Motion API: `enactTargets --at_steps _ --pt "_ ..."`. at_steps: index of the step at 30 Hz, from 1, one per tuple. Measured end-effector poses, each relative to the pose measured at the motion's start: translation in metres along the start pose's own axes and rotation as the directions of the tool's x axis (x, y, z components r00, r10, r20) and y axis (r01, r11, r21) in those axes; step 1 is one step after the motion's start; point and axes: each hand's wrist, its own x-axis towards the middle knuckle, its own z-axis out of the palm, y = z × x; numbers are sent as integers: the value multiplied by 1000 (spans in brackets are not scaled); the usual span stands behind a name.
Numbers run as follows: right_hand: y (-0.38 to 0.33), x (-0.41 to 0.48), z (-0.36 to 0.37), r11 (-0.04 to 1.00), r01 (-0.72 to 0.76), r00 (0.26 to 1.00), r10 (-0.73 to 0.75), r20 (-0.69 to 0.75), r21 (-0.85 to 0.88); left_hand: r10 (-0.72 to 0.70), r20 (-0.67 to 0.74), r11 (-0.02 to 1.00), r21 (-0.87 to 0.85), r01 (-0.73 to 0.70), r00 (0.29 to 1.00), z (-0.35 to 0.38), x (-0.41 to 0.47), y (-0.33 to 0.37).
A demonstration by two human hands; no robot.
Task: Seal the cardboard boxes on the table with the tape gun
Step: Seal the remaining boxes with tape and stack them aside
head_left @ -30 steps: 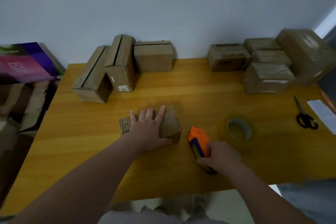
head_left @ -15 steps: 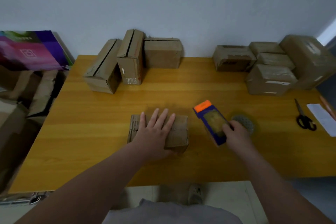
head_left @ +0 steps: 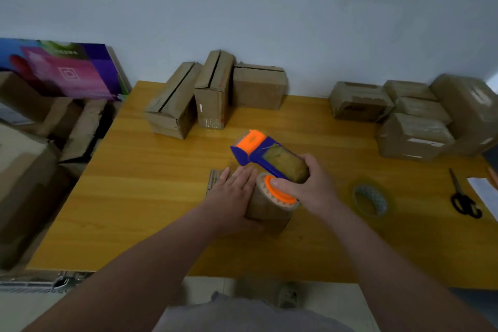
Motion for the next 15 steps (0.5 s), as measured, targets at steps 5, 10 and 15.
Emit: enactTargets --at_steps 5,10,15 --pt "2 0 -5 989 108 992 -101 70 -105 -147 -21 989 16 147 989 5 -23 -24" --pt "-3 2 -6 918 224 974 -216 61 -327 -126 13 989 -76 127 992 2 -24 -29" --pt "-6 2 -8 855 267 962 -262 74 -445 -59 40 997 -52 61 997 1 -27 -30"
